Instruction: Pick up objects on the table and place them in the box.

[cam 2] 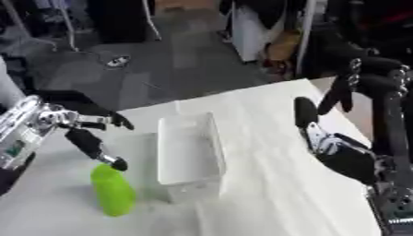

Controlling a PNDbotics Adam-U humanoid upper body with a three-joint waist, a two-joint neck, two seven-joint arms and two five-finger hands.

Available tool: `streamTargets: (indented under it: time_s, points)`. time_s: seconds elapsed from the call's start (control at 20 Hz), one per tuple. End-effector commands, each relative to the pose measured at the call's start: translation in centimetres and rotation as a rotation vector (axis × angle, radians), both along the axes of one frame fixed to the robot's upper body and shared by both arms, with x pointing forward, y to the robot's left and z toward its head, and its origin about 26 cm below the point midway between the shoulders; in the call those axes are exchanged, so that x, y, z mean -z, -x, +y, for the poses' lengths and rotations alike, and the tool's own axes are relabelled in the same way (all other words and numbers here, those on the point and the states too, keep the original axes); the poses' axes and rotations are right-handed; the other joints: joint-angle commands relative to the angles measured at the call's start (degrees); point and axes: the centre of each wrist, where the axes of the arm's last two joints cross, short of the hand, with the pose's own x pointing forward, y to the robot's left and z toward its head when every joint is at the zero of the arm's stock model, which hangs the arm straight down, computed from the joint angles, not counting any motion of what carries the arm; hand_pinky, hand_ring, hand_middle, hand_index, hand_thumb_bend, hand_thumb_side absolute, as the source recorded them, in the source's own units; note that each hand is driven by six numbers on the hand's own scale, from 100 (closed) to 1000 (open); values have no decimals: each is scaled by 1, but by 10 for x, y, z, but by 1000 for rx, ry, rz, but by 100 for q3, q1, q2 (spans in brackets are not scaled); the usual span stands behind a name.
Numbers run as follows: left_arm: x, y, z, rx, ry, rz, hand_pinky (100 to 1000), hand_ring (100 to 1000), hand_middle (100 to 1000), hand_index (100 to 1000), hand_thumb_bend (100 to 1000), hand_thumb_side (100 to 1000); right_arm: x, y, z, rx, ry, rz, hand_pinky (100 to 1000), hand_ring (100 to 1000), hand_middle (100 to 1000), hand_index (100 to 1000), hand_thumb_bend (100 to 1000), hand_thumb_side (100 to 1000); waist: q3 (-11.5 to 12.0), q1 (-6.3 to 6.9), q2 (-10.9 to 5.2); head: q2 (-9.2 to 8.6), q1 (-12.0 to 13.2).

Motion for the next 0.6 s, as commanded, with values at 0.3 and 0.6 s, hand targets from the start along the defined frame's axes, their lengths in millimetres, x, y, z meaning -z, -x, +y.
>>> streamTargets:
  time_s: [0.3, 0.6]
  points:
    - [19, -4, 18, 8, -154, 52, 894, 1000, 1000, 1000, 835, 537, -8, 3, -2, 1, 18, -27, 136, 302, 299, 359, 301, 446, -8, -14, -97, -51, -24]
    - [36, -9, 30, 8, -231, 99, 887, 1000, 1000, 1000, 770, 457, -8, 3, -2, 1, 19, -26, 135, 302, 299, 359, 301, 445, -14, -13, -93, -45, -23]
